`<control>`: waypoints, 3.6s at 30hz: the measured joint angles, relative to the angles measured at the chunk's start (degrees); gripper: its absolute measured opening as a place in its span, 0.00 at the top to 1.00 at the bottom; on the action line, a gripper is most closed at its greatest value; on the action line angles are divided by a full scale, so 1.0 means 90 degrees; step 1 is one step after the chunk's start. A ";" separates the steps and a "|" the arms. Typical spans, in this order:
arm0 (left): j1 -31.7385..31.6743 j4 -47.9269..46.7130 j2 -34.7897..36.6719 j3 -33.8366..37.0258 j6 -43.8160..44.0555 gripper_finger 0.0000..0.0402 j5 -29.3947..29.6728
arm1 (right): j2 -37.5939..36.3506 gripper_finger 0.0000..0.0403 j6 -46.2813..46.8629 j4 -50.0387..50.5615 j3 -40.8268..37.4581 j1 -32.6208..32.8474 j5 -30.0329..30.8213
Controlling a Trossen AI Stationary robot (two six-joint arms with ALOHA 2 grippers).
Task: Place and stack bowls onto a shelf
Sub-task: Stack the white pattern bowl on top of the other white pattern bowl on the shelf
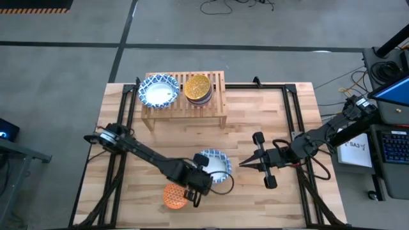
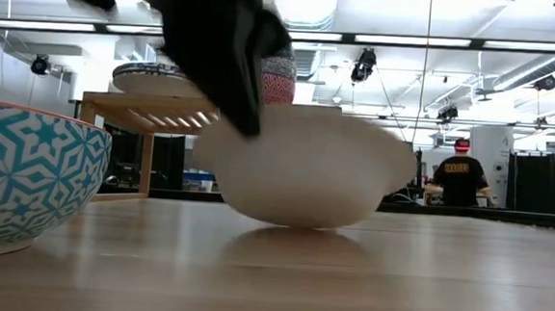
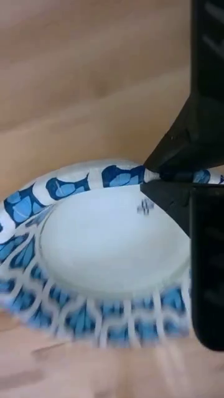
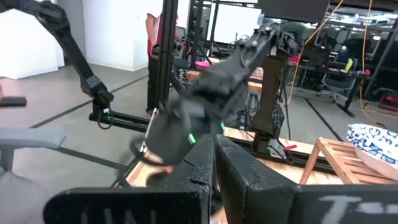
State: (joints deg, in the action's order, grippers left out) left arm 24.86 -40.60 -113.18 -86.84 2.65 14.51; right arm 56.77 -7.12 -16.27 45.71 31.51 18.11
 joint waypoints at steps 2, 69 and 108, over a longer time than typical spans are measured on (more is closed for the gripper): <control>0.0128 -0.0540 0.0020 -0.0409 -0.0031 1.00 0.0265 | 0.0000 0.98 -0.0055 0.0021 0.0000 0.0000 0.0000; -0.2907 -0.4932 0.4743 0.0161 -0.0685 0.97 0.2889 | 0.0002 0.98 -0.0497 0.0288 -0.0124 -0.0004 0.0002; -0.2941 -0.4153 0.4789 0.0652 0.0212 0.76 0.3212 | 0.0002 0.98 -0.0544 0.0303 -0.0126 -0.0002 0.0002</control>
State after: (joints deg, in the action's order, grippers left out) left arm -1.61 -77.97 -70.08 -80.97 4.56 43.43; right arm 56.80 -12.01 -13.54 44.58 31.48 18.13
